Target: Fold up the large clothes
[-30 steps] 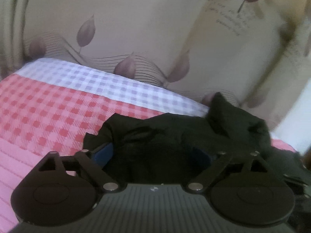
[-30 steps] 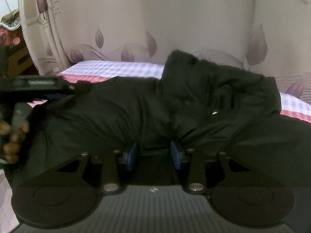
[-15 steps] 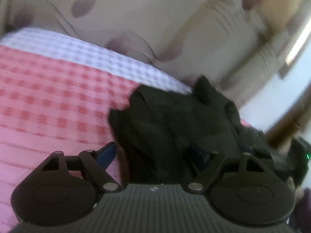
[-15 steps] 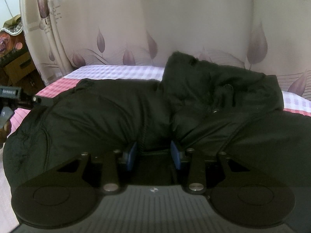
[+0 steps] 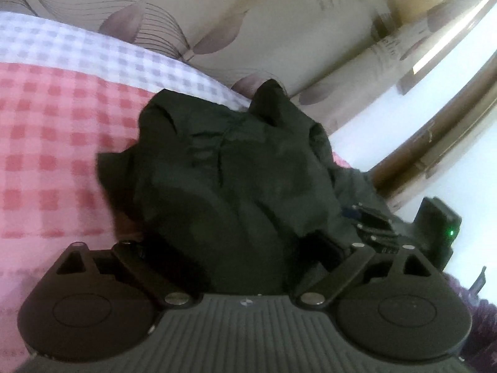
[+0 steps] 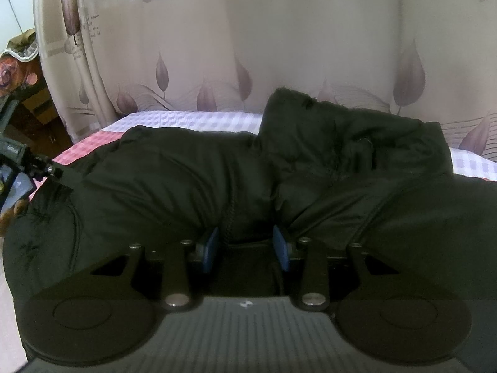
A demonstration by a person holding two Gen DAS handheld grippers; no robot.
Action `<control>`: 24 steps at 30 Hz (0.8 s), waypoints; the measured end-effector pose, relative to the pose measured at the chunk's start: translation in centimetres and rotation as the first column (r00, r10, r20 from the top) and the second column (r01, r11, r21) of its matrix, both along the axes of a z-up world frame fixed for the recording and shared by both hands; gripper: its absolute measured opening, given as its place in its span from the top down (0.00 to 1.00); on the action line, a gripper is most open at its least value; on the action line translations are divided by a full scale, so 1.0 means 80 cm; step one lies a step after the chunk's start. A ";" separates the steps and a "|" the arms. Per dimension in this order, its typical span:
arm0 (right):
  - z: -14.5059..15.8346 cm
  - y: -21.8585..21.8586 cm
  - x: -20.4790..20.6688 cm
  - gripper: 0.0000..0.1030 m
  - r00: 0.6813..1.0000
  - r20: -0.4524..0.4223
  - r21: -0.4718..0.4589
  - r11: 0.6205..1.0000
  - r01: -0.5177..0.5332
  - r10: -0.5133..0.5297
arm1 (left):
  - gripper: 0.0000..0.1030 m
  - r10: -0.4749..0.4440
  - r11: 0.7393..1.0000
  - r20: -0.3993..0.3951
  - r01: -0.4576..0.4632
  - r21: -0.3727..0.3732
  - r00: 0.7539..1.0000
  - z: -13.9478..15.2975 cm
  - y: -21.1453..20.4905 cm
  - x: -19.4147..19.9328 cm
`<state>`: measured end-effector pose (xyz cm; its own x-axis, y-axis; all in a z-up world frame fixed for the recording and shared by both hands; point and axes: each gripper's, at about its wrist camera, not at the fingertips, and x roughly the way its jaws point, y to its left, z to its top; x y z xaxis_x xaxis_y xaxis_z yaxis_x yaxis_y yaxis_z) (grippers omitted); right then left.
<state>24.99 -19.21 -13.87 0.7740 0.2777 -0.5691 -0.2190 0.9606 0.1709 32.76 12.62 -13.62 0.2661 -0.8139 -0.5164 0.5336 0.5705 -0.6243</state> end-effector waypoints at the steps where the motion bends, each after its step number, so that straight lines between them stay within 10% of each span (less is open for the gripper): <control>1: 0.000 0.000 -0.001 0.63 1.000 0.003 0.003 1.000 0.000 0.000 | 0.11 0.001 1.000 -0.005 -0.001 -0.014 1.000 -0.001 -0.004 0.002; 24: -0.003 0.004 -0.008 0.63 0.999 0.048 -0.006 1.000 0.011 -0.011 | 0.00 -0.113 0.990 0.091 0.120 -0.078 0.989 -0.013 -0.001 0.000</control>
<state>24.33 -18.88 -14.13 0.8036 0.2650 -0.5329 -0.2159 0.9642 0.1539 32.74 12.55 -14.64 0.2076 -0.8812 -0.4246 0.6475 0.4492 -0.6157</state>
